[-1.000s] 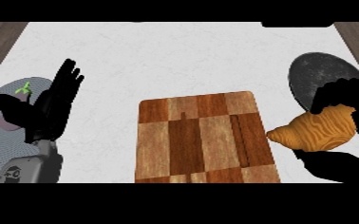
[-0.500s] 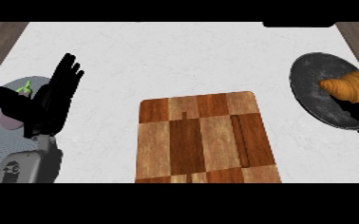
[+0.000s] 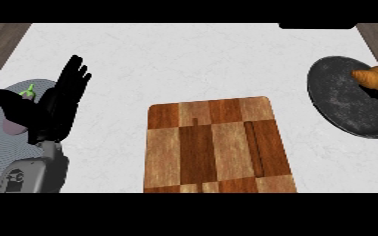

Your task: Pick the croissant from the cutting board and place it in the pan

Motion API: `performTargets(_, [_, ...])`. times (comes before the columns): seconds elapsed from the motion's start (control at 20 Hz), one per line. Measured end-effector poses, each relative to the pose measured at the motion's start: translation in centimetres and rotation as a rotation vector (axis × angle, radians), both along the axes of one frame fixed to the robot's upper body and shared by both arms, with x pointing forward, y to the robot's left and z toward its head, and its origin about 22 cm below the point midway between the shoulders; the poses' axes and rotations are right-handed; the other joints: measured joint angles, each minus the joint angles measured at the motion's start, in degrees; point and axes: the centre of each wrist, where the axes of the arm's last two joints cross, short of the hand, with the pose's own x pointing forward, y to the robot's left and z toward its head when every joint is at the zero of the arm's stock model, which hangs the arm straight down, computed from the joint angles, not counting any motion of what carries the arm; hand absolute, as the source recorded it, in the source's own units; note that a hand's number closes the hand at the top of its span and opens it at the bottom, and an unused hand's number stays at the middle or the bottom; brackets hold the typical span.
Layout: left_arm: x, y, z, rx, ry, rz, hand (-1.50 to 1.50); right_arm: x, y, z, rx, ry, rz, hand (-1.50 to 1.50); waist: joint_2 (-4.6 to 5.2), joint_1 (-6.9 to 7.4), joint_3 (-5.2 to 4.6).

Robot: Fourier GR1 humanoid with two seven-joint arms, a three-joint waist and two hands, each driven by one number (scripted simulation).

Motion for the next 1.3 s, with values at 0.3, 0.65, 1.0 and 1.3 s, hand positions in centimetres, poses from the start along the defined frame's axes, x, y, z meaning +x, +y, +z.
performTargets(0.3, [-0.1,-0.5,-0.2,0.003,-0.004,-0.003,0.00,2.6,-1.7,-5.0,0.013,0.045,0.056,1.50,0.10,0.43,0.02])
performTargets(0.65, [0.2,-0.5,-0.3,0.003,-0.003,-0.010,0.00,4.1,-2.8,-8.9,0.057,0.178,-0.052,-1.50,0.35,0.98,0.05])
performTargets(1.0, [0.0,-0.1,0.1,0.011,-0.008,-0.014,0.00,3.8,-4.3,-10.9,0.167,0.281,-0.062,-1.50,0.43,1.24,0.11])
performTargets(1.3, [0.0,0.1,-0.4,0.006,-0.004,-0.009,0.00,3.1,-6.4,-10.0,0.379,0.169,-0.023,-1.50,0.38,0.77,0.13])
